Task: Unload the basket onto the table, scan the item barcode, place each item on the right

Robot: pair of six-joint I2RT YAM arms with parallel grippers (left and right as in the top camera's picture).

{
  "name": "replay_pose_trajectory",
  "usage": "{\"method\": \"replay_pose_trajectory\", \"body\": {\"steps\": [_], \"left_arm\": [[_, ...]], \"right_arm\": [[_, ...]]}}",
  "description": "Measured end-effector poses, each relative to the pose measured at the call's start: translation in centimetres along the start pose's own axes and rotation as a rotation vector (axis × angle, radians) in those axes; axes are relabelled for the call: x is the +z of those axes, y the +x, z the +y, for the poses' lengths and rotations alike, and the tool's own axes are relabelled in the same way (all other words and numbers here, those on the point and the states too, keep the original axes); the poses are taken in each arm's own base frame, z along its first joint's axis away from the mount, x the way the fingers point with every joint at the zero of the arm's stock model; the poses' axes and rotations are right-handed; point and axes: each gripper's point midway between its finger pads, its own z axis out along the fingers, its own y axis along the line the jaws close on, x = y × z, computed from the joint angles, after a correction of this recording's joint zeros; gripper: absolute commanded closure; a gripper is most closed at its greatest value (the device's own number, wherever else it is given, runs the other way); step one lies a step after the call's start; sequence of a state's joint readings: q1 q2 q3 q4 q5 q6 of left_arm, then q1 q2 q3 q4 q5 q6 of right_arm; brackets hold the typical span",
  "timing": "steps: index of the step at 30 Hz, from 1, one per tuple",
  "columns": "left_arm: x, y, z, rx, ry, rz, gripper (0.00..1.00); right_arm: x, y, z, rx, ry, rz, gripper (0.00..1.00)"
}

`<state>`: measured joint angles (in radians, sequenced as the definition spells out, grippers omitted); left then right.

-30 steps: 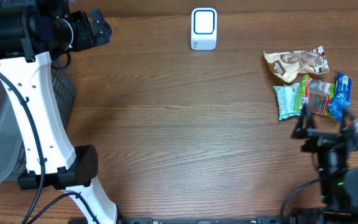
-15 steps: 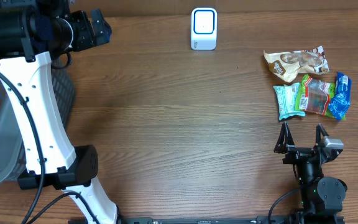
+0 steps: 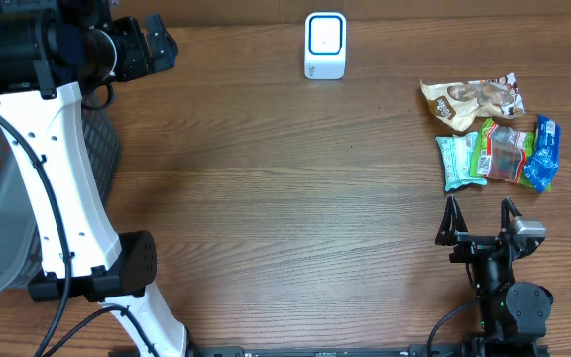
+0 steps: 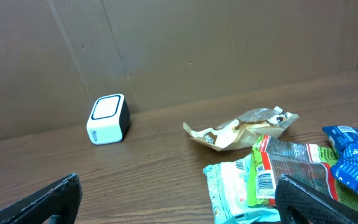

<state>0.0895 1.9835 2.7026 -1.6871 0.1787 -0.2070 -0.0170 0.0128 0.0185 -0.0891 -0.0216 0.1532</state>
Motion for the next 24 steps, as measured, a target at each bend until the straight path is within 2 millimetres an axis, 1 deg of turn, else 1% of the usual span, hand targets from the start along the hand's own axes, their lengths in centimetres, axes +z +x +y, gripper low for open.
{"method": "replay_pose_trajectory", "body": {"steps": [10, 15, 16, 19, 23, 24], "left_arm": [[0.0, 0.0, 0.0, 0.0, 0.0, 0.0, 0.0], [0.0, -0.6, 0.8, 0.019, -0.05, -0.026, 0.0], [0.1, -1.6, 0.7, 0.044, -0.048, -0.071, 0.0], [0.4, -2.8, 0.7, 0.092, -0.04, -0.161, 0.0], [-0.2, -2.1, 0.9, 0.143, -0.026, -0.323, 0.0], [-0.8, -1.3, 1.0, 0.158, -0.024, -0.362, 0.0]], "right_arm": [[0.0, 0.0, 0.0, 0.0, -0.001, 0.001, 0.0], [0.0, 0.0, 0.0, 0.0, -0.001, 0.0, 0.0], [0.0, 0.0, 0.0, 0.0, -0.001, 0.0, 0.0], [0.0, 0.0, 0.0, 0.0, 0.0, 0.0, 0.0], [0.0, 0.0, 0.0, 0.0, 0.0, 0.001, 0.0], [0.0, 0.0, 0.0, 0.0, -0.001, 0.001, 0.0]]}}
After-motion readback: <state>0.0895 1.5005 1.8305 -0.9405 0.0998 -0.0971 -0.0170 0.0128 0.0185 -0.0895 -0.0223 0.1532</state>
